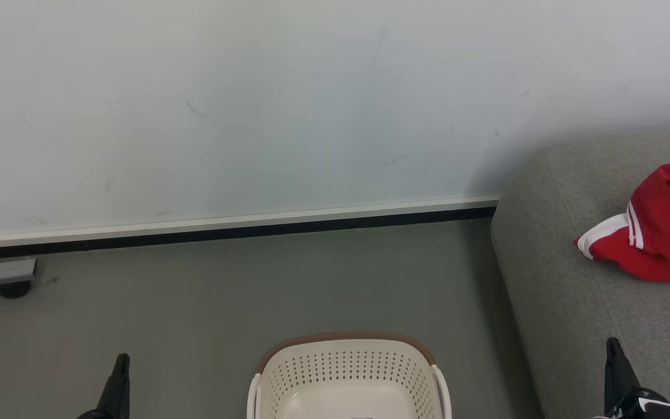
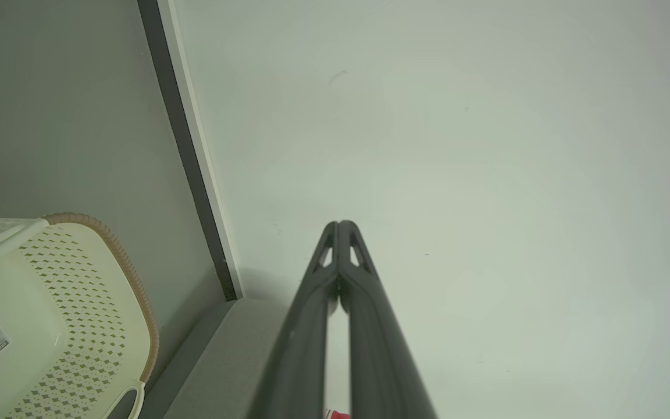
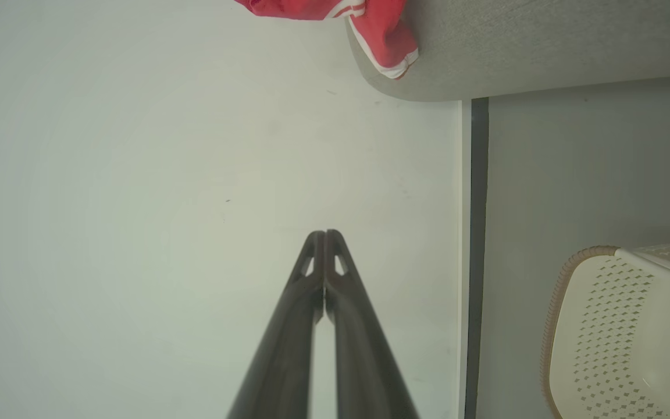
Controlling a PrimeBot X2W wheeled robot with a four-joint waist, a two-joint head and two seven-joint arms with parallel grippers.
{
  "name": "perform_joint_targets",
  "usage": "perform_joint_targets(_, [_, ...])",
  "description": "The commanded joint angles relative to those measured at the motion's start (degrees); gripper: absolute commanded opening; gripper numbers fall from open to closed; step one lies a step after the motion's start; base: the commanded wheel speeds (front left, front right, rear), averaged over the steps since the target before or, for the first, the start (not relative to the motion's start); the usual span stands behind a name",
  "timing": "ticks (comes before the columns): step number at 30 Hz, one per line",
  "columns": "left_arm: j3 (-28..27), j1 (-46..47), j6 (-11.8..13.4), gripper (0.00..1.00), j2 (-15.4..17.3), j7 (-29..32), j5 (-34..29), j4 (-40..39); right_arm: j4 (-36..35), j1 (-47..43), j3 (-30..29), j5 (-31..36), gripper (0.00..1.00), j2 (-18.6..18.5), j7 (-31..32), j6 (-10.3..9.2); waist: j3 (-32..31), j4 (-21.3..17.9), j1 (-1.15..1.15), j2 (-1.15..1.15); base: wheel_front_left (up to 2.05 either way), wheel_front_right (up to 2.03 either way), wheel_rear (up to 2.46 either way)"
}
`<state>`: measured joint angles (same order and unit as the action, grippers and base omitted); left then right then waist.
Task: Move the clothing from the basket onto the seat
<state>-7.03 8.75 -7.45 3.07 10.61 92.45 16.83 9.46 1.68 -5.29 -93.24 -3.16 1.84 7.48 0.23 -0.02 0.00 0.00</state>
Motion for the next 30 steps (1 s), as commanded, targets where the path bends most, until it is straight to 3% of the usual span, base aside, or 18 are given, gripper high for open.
perform_joint_targets(1, [-0.3, 0.5, -0.1, 0.00, 0.0, 0.3, -0.6, 0.2, 0.0, 0.1, 0.0, 0.2, 0.00, 0.2, 0.1, 0.02, 0.0, 0.0, 0.00, 0.00, 0.00, 0.00, 0.00])
perform_joint_targets(30, [-0.4, 0.5, -0.1, 0.00, -0.1, 0.3, -0.7, 0.2, 0.0, 0.1, -0.1, 0.3, 0.00, 0.2, 0.2, 0.02, 0.0, 0.0, 0.00, 0.00, 0.00, 0.00, 0.00])
